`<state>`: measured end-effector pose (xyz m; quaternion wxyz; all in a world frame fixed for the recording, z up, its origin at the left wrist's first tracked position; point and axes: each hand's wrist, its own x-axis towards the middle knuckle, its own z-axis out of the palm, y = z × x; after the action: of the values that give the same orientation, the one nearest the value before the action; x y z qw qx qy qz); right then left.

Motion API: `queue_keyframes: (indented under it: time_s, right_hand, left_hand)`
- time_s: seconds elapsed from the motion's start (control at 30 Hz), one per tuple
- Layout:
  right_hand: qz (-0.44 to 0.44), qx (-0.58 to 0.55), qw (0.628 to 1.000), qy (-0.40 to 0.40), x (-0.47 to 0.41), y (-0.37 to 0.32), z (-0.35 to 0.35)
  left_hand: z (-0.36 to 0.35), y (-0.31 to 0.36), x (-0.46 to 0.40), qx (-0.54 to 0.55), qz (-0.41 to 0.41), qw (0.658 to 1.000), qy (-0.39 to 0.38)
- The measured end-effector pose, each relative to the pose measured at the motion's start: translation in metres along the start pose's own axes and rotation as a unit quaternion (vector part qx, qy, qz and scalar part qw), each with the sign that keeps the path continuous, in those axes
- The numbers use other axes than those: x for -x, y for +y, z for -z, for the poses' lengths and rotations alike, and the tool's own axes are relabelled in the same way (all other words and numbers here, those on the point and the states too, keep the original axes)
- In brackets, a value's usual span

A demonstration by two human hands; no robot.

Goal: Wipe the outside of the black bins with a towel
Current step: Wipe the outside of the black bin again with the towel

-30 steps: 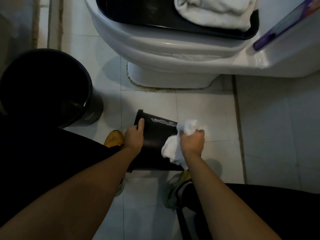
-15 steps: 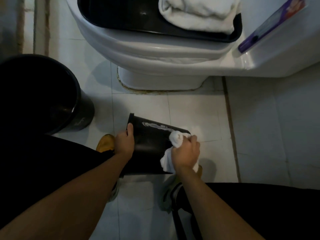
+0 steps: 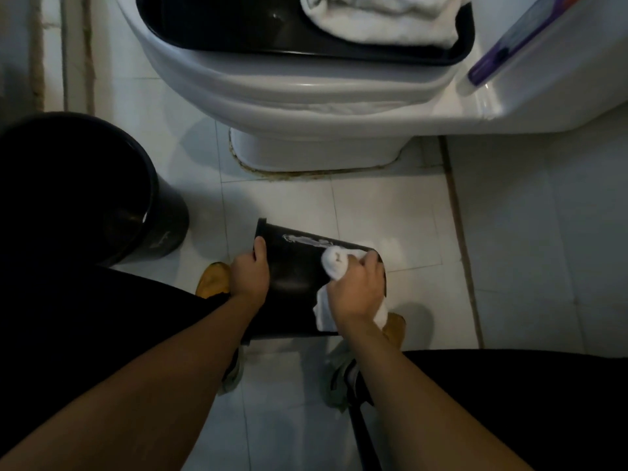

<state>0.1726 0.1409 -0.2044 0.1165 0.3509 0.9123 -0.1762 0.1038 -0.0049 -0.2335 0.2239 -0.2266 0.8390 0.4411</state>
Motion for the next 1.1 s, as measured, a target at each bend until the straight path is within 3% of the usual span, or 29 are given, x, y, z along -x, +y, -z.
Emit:
queue_keyframes:
  time_s: [0.07, 0.13, 0.3, 0.4, 0.57, 0.67, 0.73, 0.87, 1.0, 1.1]
  right_hand:
    - [0.085, -0.012, 0.996, -0.019, 0.008, 0.002, -0.006]
    - [0.112, -0.034, 0.993, -0.034, 0.000, 0.019, -0.004]
    - [-0.083, -0.049, 0.995, 0.006, -0.017, 0.062, 0.015]
    - [-0.107, -0.009, 0.994, 0.004, -0.004, 0.047, 0.009]
    - [0.031, -0.062, 0.998, -0.003, 0.040, -0.026, -0.014]
    - [0.099, -0.097, 0.990, -0.018, 0.036, -0.027, -0.015]
    - [0.071, -0.100, 0.992, -0.031, 0.021, -0.004, -0.009]
    - [-0.113, -0.088, 0.990, 0.012, -0.012, 0.054, 0.011]
    - [-0.126, -0.051, 0.991, -0.006, -0.006, 0.065, 0.014]
    - [-0.083, -0.050, 0.995, -0.021, 0.020, 0.057, 0.004]
  left_hand:
    - [0.001, -0.001, 0.000, 0.000, -0.001, 1.000, 0.004]
    - [0.001, 0.000, 0.000, 0.005, -0.003, 1.000, -0.001]
    - [0.000, 0.008, 0.000, -0.025, -0.007, 1.000, 0.002]
    - [0.000, 0.001, 0.002, -0.024, -0.006, 1.000, 0.010]
    - [0.001, -0.004, 0.001, -0.013, -0.021, 1.000, 0.003]
    - [0.003, -0.002, 0.000, 0.002, -0.018, 1.000, -0.006]
    - [0.004, 0.005, 0.000, -0.009, -0.008, 1.000, -0.010]
    - [0.002, 0.010, 0.001, -0.025, 0.001, 1.000, -0.007]
    - [0.000, 0.008, 0.001, -0.021, 0.013, 1.000, -0.012]
    - [0.002, 0.011, -0.002, -0.029, 0.007, 0.999, -0.018]
